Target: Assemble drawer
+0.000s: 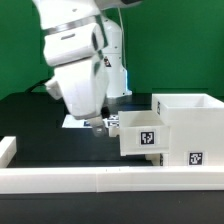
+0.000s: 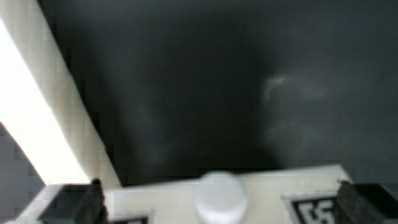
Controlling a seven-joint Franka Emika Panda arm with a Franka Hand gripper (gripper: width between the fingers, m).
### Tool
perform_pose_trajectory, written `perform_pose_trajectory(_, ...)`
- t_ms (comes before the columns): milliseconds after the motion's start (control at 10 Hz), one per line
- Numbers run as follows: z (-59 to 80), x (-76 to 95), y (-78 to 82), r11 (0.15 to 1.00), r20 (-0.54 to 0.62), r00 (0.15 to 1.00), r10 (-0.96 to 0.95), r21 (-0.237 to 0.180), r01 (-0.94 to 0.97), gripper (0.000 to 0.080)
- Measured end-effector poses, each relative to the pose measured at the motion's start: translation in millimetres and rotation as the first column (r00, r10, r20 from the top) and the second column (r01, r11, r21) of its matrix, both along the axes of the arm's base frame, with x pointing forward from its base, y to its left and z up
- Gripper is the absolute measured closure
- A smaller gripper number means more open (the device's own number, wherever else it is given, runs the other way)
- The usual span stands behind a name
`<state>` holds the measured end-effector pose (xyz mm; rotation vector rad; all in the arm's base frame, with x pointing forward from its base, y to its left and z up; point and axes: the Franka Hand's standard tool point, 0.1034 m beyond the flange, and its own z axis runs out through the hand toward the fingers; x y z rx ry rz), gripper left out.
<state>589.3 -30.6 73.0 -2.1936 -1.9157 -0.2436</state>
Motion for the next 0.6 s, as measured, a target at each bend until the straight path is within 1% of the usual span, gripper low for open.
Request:
perform_pose_trajectory(100, -1.4, -1.1, 4.4, 1.0, -0.003, 1.0, 0.005, 0.003, -0.005, 0.0151)
perform_pose_trajectory(300, -1.9, -1.4, 0.3, 1.0, -0.004, 1.0, -0.002, 0.003, 0.002, 0.0151)
perform_pose_trajectory(600, -2.5, -1.4, 2.0, 1.0, -0.004, 1.0, 0.003, 0.003, -0.003, 0.0151)
